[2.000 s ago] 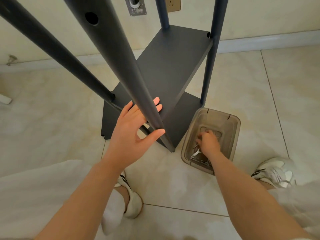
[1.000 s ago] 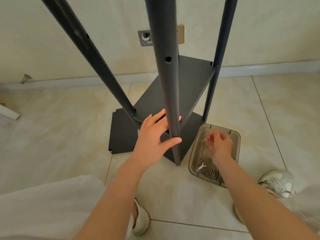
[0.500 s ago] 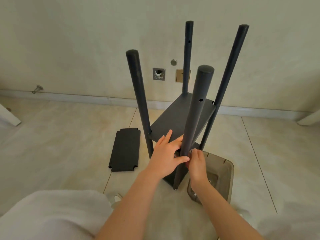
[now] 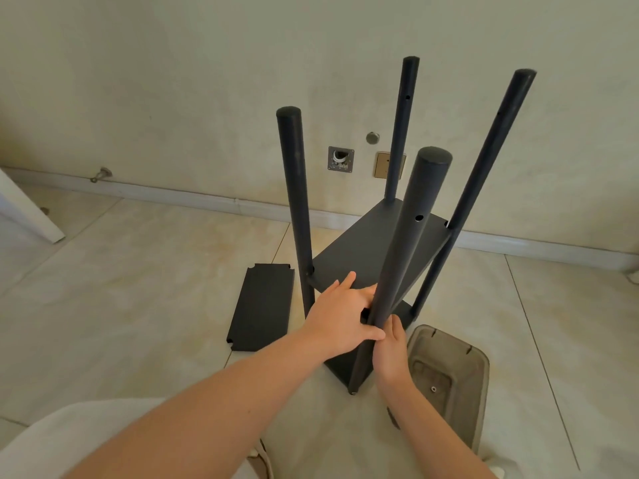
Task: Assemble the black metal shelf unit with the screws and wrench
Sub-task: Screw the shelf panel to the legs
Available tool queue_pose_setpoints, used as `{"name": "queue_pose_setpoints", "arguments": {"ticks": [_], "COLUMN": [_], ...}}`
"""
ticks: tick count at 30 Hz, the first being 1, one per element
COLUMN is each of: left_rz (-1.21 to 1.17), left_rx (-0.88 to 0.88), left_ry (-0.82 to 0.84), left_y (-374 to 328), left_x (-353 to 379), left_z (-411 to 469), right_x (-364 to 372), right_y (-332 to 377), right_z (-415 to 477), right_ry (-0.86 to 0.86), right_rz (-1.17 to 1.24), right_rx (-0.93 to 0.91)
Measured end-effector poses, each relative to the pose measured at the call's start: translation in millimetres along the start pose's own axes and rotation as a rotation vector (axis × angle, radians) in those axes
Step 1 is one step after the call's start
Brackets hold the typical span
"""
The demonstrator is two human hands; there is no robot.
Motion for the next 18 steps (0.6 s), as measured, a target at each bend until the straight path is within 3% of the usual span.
{"name": "queue_pose_setpoints", "arguments": {"ticks": [5,14,18], "left_rz": [0.013,-0.012,-0.049], "left_rx": [-0.047,-0.259,-0.251], "left_ry": [0.050,-0.032,-0.021], "left_y": [6.1,-5.2,-7.1], "left_x": [-8.5,-21.8,-26.4], "left_z": [-6.0,-21.2,-30.1], "right_x": [4.4,-5.6,-4.0], "right_y": [3.3,20.2,22.1], "right_z": [-9.9,-18.0,-24.9], "right_ry": [0.054,0.064,0.089], "right_rz": [-0.003,-0.098,-0.131], "right_rx": [-0.039,-0.162,-0.139]}}
Point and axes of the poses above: each hand's wrist, its own z-axis towards the middle knuckle, its own x-axis out of the palm, y = z × x, the point moved 3 cm from there along z, towards the middle knuckle, and after that the axes turned 12 degrees about -y, right-handed, at the moved point
